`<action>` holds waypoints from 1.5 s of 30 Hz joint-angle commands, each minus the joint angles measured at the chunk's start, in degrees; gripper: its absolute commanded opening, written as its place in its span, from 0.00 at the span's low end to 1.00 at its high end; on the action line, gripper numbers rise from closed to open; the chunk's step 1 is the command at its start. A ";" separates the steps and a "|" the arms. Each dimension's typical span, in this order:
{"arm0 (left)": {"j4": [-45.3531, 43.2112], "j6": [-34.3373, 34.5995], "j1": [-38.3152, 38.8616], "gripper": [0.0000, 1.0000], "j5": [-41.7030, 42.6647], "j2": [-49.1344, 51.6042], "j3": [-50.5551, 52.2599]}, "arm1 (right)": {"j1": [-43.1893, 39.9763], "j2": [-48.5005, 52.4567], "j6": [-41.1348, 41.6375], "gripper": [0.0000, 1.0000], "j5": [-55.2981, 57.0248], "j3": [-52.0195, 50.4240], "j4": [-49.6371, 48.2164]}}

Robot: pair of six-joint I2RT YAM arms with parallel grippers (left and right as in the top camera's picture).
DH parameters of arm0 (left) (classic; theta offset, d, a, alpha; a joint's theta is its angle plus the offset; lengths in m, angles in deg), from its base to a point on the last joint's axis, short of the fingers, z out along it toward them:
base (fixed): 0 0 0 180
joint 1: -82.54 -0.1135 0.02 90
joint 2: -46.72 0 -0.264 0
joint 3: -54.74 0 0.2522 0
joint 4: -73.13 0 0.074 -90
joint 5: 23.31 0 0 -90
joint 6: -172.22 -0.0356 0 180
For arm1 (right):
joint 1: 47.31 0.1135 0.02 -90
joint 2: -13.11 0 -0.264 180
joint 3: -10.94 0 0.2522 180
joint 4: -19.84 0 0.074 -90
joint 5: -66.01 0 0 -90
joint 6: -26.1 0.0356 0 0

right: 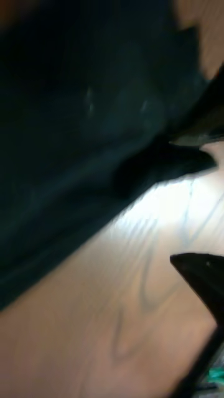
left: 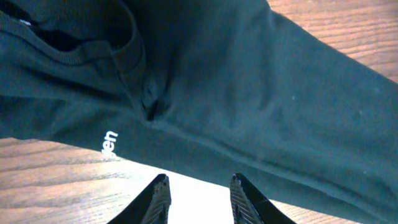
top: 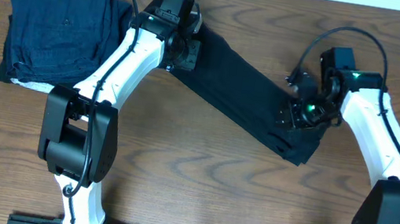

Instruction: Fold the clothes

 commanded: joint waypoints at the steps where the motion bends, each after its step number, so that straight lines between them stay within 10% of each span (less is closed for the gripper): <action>1: 0.44 -0.96 -0.09 0.34 -0.92 0.35 -0.13 | -1.92 -0.13 8.90 0.57 7.04 -0.50 -1.31; 14: 1.33 -0.96 -0.31 0.35 -0.94 0.37 0.31 | -2.40 -0.13 14.51 0.37 11.91 -10.01 -10.73; 28: 2.14 -0.92 -0.35 0.45 -3.04 0.39 0.31 | -8.70 -0.20 31.36 0.76 12.83 -10.97 -12.39; 45: 5.05 -0.94 -0.20 0.63 -3.02 0.46 1.07 | -8.02 -0.11 40.04 0.70 12.92 -16.81 -16.48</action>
